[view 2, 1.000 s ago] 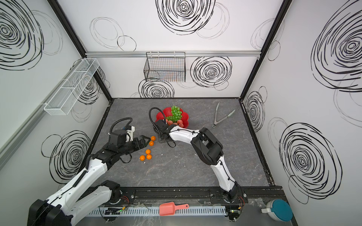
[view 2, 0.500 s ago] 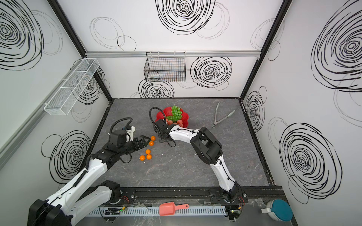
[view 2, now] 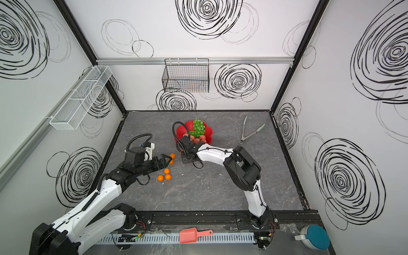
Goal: Arrange fruit in a fruit bowl
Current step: Pick up the fruit from the center of the table.
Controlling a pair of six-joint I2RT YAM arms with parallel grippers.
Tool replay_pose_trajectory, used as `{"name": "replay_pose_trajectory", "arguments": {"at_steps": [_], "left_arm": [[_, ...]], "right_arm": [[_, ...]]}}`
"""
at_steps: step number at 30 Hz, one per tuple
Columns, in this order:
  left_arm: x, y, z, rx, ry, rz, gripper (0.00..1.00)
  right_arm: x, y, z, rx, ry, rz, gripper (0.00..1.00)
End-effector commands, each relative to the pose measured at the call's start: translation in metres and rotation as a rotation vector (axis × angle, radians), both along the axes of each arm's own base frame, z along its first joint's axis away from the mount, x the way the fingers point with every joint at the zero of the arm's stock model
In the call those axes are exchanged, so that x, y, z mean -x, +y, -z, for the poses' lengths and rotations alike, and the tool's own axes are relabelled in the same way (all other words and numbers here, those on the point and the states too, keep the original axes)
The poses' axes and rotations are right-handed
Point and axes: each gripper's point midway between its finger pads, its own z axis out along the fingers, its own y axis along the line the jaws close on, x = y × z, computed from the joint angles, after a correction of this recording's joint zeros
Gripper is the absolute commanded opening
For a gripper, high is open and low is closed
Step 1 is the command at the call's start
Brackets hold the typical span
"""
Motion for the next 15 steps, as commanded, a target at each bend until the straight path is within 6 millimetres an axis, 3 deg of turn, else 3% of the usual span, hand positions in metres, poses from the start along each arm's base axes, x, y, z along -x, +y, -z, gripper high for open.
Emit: {"name": "replay_pose_trajectory", "arguments": {"at_steps": [1, 7, 15], "left_arm": [[-0.013, -0.011, -0.020, -0.007, -0.092, 0.013, 0.96], [-0.020, -0.032, -0.034, 0.001, -0.137, 0.041, 0.96], [-0.033, -0.059, -0.050, 0.000, -0.190, 0.071, 0.96]], "right_arm": [[0.003, 0.000, -0.034, -0.076, -0.068, -0.015, 0.38], [-0.006, -0.040, -0.051, -0.032, -0.086, 0.031, 0.37], [-0.045, -0.093, -0.080, -0.052, -0.143, 0.133, 0.37]]}}
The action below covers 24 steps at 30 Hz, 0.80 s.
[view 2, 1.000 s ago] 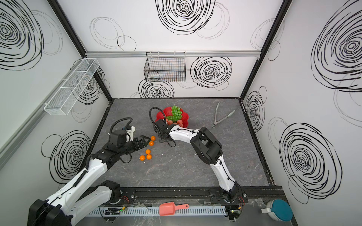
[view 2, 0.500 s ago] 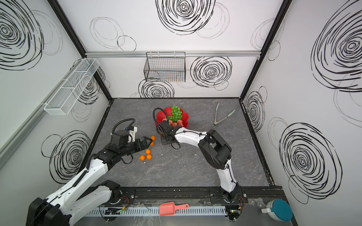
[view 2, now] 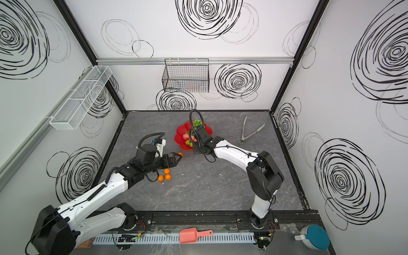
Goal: Arrange fruit in a fruit bowl
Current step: Pick up the fruit from the center of the table, then place the fruit in the fruit bowl.
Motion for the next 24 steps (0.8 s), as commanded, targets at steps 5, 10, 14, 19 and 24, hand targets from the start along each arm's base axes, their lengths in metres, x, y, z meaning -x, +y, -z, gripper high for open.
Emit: {"name": "replay_pose_trajectory", "arguments": {"at_steps": [5, 10, 14, 19, 24], "left_arm": [[-0.033, -0.017, -0.036, 0.034, -0.125, -0.020, 0.96], [-0.047, -0.026, -0.041, 0.037, -0.139, -0.010, 0.96], [-0.057, -0.031, -0.042, 0.040, -0.143, -0.007, 0.96], [-0.069, -0.035, -0.038, 0.049, -0.135, -0.004, 0.96], [-0.079, -0.040, -0.034, 0.054, -0.124, 0.000, 0.96]], "right_arm": [[-0.032, -0.039, -0.019, -0.009, -0.032, 0.061, 0.37], [-0.052, -0.045, -0.014, -0.012, -0.028, 0.071, 0.37], [-0.068, -0.048, -0.009, -0.015, -0.026, 0.080, 0.37], [-0.088, -0.050, 0.005, 0.001, -0.008, 0.083, 0.37], [-0.109, -0.050, 0.016, 0.008, 0.001, 0.081, 0.37]]}}
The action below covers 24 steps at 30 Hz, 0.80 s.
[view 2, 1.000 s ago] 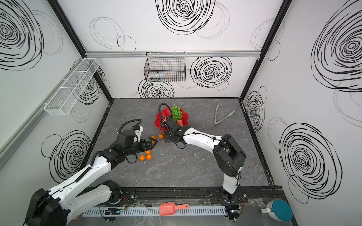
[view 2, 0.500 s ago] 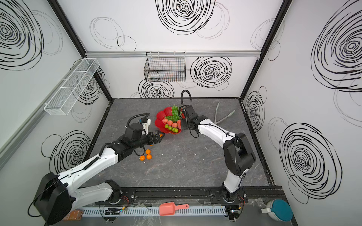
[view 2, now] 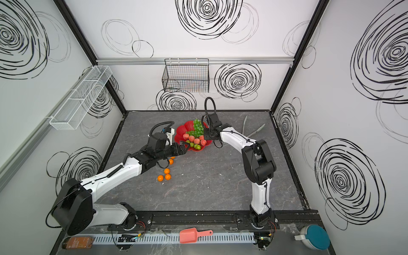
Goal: Arrange fruit in a fruit bowl
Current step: Place the fruit in the fruit bowl.
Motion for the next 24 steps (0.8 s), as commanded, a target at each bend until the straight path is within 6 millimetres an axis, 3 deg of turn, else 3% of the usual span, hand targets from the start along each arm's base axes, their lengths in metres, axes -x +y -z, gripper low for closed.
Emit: {"name": "replay_pose_trajectory", "arguments": {"at_steps": [1, 13, 24], "left_arm": [[-0.016, -0.008, -0.024, 0.045, -0.073, 0.010, 0.96], [-0.024, -0.008, -0.015, 0.045, -0.053, 0.010, 0.96], [-0.024, -0.004, -0.013, 0.045, -0.040, 0.008, 0.96]], "right_arm": [[-0.016, 0.000, -0.004, 0.006, -0.015, -0.011, 0.37], [-0.043, 0.007, 0.025, 0.015, 0.034, -0.025, 0.39], [-0.047, 0.010, 0.024, 0.009, 0.031, -0.025, 0.47]]}}
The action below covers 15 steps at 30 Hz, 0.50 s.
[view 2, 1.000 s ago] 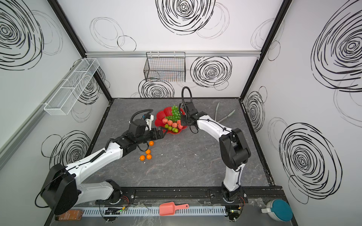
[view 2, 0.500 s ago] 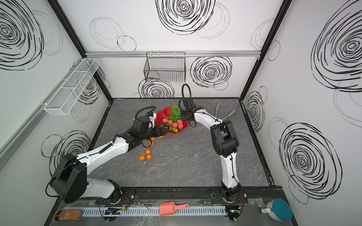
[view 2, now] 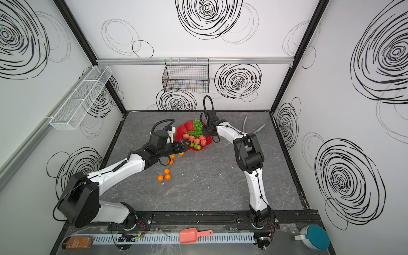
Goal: Arrange fruit in a fruit bowl
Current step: Place the fruit in the fruit bowl.
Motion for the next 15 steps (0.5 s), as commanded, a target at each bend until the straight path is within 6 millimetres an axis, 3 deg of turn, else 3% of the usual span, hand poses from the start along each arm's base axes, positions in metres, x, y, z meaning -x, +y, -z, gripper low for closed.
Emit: {"name": "replay_pose_trajectory", "arguments": {"at_steps": [1, 8, 15], "left_arm": [[-0.011, -0.004, -0.019, 0.028, -0.055, 0.004, 0.96], [-0.003, 0.004, -0.030, 0.026, -0.067, -0.001, 0.96], [0.018, 0.029, -0.042, 0.013, -0.078, -0.030, 0.96]], "right_arm": [[-0.003, -0.001, -0.010, 0.004, -0.010, 0.004, 0.48], [0.001, -0.004, -0.040, 0.002, -0.065, 0.012, 0.47], [0.033, 0.009, -0.072, -0.005, -0.134, -0.013, 0.47]]}}
